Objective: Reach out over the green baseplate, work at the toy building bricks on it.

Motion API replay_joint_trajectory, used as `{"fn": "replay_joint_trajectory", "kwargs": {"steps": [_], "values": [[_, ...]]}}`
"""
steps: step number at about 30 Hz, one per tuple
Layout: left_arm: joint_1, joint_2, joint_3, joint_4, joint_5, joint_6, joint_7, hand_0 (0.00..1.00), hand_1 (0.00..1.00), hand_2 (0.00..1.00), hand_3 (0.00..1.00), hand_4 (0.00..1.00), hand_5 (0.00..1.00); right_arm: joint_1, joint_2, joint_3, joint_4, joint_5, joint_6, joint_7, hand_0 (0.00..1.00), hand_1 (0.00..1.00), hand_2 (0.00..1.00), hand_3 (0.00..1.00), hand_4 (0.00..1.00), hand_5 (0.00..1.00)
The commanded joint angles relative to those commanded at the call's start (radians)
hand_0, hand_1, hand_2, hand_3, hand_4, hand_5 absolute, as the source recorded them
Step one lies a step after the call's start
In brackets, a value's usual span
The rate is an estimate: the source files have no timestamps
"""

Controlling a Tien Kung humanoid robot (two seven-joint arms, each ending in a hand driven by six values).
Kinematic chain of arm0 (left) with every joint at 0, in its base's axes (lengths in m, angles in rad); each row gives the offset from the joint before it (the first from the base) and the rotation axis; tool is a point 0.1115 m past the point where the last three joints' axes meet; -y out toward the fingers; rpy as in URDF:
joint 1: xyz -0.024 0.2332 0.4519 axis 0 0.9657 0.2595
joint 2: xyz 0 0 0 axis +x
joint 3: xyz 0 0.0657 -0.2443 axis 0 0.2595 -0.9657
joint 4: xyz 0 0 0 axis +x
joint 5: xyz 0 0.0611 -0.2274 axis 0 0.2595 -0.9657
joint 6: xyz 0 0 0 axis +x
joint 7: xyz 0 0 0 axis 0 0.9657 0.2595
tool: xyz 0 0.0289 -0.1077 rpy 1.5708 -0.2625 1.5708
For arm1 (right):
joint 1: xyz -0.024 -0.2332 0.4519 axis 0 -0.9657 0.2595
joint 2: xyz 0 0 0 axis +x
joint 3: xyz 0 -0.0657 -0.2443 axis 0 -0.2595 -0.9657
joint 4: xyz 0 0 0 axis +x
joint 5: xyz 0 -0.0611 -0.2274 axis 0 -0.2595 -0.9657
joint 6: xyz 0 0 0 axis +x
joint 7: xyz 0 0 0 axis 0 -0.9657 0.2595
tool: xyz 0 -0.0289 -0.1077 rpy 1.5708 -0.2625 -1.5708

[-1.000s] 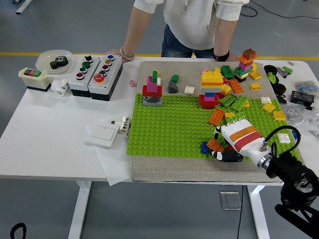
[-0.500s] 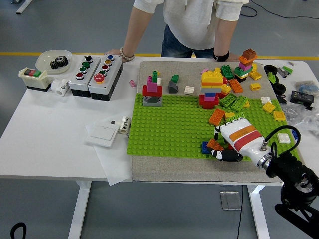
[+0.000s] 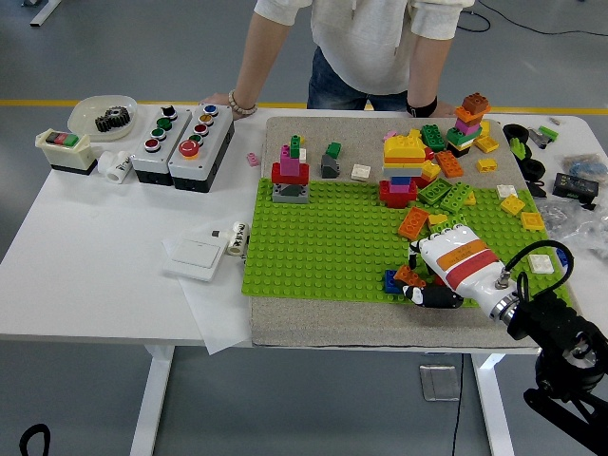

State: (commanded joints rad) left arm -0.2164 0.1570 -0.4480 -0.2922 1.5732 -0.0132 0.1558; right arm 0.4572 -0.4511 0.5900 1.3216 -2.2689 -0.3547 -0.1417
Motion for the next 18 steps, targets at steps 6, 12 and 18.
{"fn": "replay_joint_trajectory", "kwargs": {"steps": [6,12,18], "values": [[0.000,-0.001,0.000,0.000,0.000,0.000,0.000,0.613,0.644,0.701,0.613,0.666,0.662,0.001,0.001,-0.005,-0.007,0.000,-0.015,0.012,0.170,0.182,0.281,0.420,0.706,0.545],[-0.001,-0.001,0.000,0.000,0.001,-0.001,0.000,0.617,0.645,0.701,0.613,0.666,0.662,0.003,0.001,-0.007,-0.008,0.000,-0.027,0.024,0.169,0.179,0.278,0.419,0.706,0.535],[-0.002,0.000,0.001,0.000,0.000,0.000,0.000,0.613,0.645,0.701,0.614,0.666,0.662,0.008,0.003,-0.011,-0.012,0.000,-0.032,0.032,0.162,0.179,0.277,0.423,0.708,0.517]]}}
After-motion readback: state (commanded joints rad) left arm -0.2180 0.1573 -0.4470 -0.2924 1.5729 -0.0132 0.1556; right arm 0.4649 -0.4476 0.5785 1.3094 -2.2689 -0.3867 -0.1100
